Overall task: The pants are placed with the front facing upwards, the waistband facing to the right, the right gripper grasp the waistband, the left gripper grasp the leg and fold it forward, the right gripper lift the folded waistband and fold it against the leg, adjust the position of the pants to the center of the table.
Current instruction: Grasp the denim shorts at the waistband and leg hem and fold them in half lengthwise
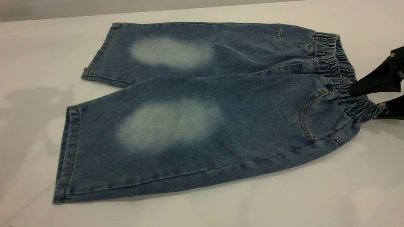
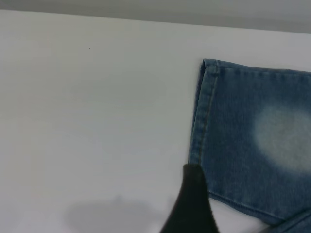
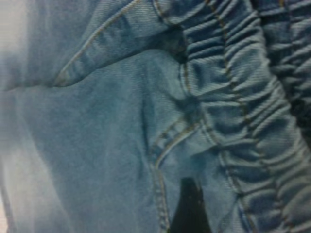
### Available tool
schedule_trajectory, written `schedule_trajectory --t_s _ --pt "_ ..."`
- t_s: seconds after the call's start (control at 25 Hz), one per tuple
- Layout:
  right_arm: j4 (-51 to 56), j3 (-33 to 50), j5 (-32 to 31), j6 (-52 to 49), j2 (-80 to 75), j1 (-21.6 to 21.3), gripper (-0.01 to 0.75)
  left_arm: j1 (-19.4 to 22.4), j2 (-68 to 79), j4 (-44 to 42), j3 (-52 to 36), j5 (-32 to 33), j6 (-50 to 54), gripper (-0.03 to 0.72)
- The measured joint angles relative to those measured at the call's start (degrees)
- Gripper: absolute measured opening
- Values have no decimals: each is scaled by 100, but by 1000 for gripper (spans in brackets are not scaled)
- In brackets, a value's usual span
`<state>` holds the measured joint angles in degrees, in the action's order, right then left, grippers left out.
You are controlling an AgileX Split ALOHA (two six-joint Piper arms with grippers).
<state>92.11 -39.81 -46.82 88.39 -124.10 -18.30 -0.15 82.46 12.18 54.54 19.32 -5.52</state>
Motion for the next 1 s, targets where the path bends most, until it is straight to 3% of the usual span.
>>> schedule_trajectory --t_s 0.32,0.8,1.0 --pt "65 0 -60 17 5 0 456 0 0 0 0 0 0 526" --pt "-279 0 -121 -89 5 0 77 0 0 -11 0 129 0 526" --pt "-279 0 -121 -95 5 0 32 0 0 -11 0 -92 0 526"
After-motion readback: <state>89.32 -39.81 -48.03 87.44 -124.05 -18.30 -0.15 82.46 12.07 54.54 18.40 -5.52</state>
